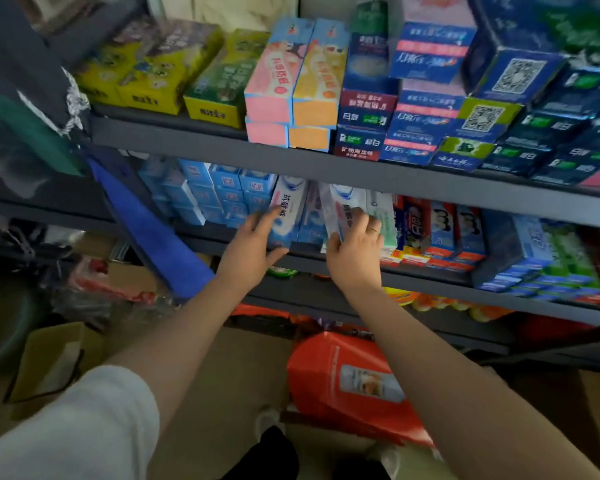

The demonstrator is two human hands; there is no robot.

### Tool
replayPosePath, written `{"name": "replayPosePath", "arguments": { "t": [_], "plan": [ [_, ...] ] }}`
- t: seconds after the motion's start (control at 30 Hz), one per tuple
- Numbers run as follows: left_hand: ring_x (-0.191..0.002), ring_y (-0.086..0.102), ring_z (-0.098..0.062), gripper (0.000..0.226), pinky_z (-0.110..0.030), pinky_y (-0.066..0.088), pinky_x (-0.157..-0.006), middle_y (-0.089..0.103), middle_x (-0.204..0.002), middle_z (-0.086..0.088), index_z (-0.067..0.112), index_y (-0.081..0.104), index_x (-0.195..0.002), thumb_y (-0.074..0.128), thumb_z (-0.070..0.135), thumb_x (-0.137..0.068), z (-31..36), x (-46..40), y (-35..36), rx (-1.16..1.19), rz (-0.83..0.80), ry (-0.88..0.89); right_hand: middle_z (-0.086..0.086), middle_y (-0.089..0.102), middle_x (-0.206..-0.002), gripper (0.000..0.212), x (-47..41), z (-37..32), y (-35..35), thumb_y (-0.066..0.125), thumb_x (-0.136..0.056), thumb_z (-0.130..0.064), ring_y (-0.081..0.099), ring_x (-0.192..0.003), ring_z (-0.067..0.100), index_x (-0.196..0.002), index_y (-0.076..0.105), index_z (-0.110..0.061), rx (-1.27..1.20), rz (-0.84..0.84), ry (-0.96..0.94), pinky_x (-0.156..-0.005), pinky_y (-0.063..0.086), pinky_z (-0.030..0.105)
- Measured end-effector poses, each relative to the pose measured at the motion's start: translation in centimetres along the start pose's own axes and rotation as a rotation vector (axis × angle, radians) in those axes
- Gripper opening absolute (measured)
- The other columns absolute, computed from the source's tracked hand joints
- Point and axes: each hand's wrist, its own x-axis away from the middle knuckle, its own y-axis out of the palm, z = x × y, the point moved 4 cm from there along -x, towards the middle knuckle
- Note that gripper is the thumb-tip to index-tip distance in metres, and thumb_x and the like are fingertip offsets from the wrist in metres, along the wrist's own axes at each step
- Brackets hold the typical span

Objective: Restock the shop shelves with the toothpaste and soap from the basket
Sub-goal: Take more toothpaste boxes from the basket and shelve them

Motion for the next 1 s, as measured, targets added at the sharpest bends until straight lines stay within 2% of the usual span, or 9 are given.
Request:
{"name": "replayPosePath", "arguments": {
  "t": [0.2,0.27,0.37,0.47,0.53,0.67,0.83,0.9,1.0],
  "plan": [
    [-0.115,0.054,-0.026,0.069,-0.036,0.045,-0.093,0.054,-0.13,-0.01,0.014,0.029,-0.139,0.066,0.02,-0.082,-1.5,-1.4,0.0,0.227,-0.051,-0.039,0.015,0.011,-0.149,0.082,0.6,-1.6,2.7,0.068,-0.081,-0.02,0.025,-0.134,0.037,-0.144,0.016,-0.012,-0.019,-0.234,-0.112,-0.108,0.033,0.043],
    [-0.115,0.056,-0.025,0.063,-0.04,0.047,-0.095,0.056,-0.128,-0.01,0.014,0.034,-0.137,0.066,0.018,-0.082,-1.5,-1.9,0.1,0.266,-0.051,-0.03,0.014,0.013,-0.151,0.08,0.2,-1.5,2.8,0.065,-0.083,-0.017,0.028,-0.135,0.035,-0.146,0.014,-0.015,0.041,-0.267,-0.158,-0.108,0.035,0.043],
    [-0.11,0.057,-0.028,0.044,-0.044,0.049,-0.09,0.059,-0.121,-0.015,0.006,0.045,-0.125,0.061,0.019,-0.086,-1.6,-2.6,0.2,0.194,0.003,0.007,0.012,0.035,-0.145,0.069,-1.0,-1.2,2.0,0.063,-0.085,-0.019,0.037,-0.13,0.033,-0.143,0.025,-0.016,0.165,-0.124,-0.161,-0.105,0.037,0.044],
    [-0.1,0.059,-0.029,0.036,-0.042,0.05,-0.08,0.062,-0.11,-0.017,0.003,0.051,-0.116,0.06,0.021,-0.087,-1.4,-3.1,0.3,0.1,0.044,0.015,0.015,0.056,-0.123,0.06,-2.0,-0.8,1.6,0.061,-0.086,-0.02,0.047,-0.117,0.034,-0.139,0.033,-0.021,0.097,-0.038,-0.055,-0.097,0.043,0.046],
    [-0.094,0.061,-0.03,0.032,-0.04,0.049,-0.075,0.064,-0.103,-0.017,0.002,0.053,-0.112,0.059,0.023,-0.088,-1.2,-3.2,0.3,0.072,0.066,0.014,0.017,0.056,-0.113,0.058,-2.3,-0.7,1.7,0.061,-0.086,-0.02,0.051,-0.108,0.035,-0.137,0.034,-0.026,0.023,-0.012,-0.012,-0.092,0.046,0.047],
    [-0.084,0.062,-0.033,0.028,-0.037,0.044,-0.063,0.065,-0.092,-0.018,0.001,0.054,-0.101,0.057,0.026,-0.089,-0.9,-3.5,0.5,0.031,0.087,-0.015,0.019,0.052,-0.11,0.059,-2.8,-0.5,2.5,0.057,-0.09,-0.025,0.054,-0.099,0.036,-0.141,0.028,-0.03,0.051,0.014,0.017,-0.088,0.049,0.048],
    [-0.082,0.063,-0.034,0.028,-0.036,0.042,-0.062,0.066,-0.091,-0.019,-0.002,0.055,-0.097,0.056,0.025,-0.09,-1.0,-3.9,0.0,-0.007,0.064,0.012,0.019,0.052,-0.111,0.056,-3.2,-0.7,2.6,0.054,-0.091,-0.031,0.06,-0.087,0.034,-0.14,0.026,-0.031,0.125,0.013,0.045,-0.074,0.053,0.043],
    [-0.083,0.063,-0.034,0.029,-0.036,0.044,-0.063,0.066,-0.091,-0.019,-0.002,0.054,-0.098,0.057,0.025,-0.089,-1.4,-3.7,-0.2,-0.018,0.043,0.024,0.018,0.053,-0.109,0.058,-2.7,-0.8,2.8,0.054,-0.09,-0.032,0.06,-0.088,0.034,-0.141,0.027,-0.029,0.158,0.011,0.019,-0.074,0.052,0.043],
    [-0.09,0.064,-0.033,0.031,-0.04,0.048,-0.071,0.066,-0.097,-0.019,-0.002,0.053,-0.102,0.059,0.025,-0.087,-1.5,-3.3,-0.3,-0.031,0.025,0.04,0.018,0.058,-0.107,0.062,-2.2,-1.0,2.8,0.057,-0.089,-0.032,0.056,-0.101,0.035,-0.142,0.027,-0.025,0.172,0.021,-0.023,-0.08,0.05,0.044]
  ]
}}
